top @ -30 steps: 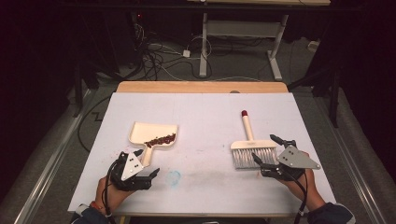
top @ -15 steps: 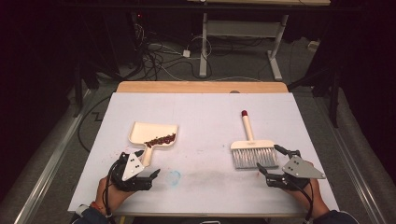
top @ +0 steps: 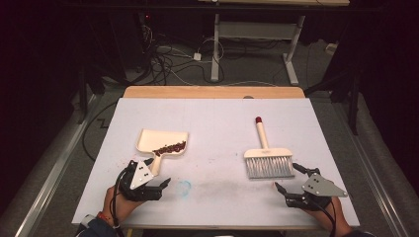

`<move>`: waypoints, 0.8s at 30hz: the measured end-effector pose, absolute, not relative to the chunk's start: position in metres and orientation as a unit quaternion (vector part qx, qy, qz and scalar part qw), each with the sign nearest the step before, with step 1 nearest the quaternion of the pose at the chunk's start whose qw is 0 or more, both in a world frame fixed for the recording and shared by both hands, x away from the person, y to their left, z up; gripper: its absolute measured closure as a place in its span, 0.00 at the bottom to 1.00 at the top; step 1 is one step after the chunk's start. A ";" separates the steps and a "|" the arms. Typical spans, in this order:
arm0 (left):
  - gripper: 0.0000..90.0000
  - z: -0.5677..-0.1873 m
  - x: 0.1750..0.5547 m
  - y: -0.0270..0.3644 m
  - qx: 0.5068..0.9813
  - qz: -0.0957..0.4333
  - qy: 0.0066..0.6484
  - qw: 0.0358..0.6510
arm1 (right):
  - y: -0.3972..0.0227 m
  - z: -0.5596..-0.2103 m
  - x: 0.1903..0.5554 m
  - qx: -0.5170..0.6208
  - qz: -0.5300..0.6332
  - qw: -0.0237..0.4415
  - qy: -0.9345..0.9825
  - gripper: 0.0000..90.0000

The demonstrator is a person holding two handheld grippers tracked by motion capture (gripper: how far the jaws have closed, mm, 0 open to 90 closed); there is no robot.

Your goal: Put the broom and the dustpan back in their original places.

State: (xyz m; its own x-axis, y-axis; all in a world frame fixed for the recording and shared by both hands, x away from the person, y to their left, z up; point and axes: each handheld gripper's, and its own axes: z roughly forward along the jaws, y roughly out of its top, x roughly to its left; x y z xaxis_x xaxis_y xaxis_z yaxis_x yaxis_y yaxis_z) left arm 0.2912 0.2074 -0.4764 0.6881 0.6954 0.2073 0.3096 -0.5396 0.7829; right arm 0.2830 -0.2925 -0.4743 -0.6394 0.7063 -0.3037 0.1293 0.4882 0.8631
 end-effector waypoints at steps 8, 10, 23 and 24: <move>0.18 -0.475 0.288 0.206 0.840 0.262 0.295 0.372 | -0.295 -0.472 0.281 0.265 0.441 0.331 0.791 0.19; 0.18 -0.475 0.287 0.206 0.842 0.262 0.292 0.369 | -0.296 -0.472 0.281 0.268 0.443 0.324 0.792 0.19; 0.18 -0.475 0.288 0.206 0.844 0.258 0.289 0.372 | -0.296 -0.465 0.276 0.269 0.445 0.343 0.782 0.20; 0.18 -0.475 0.288 0.205 0.843 0.258 0.289 0.373 | -0.296 -0.465 0.276 0.269 0.442 0.343 0.783 0.20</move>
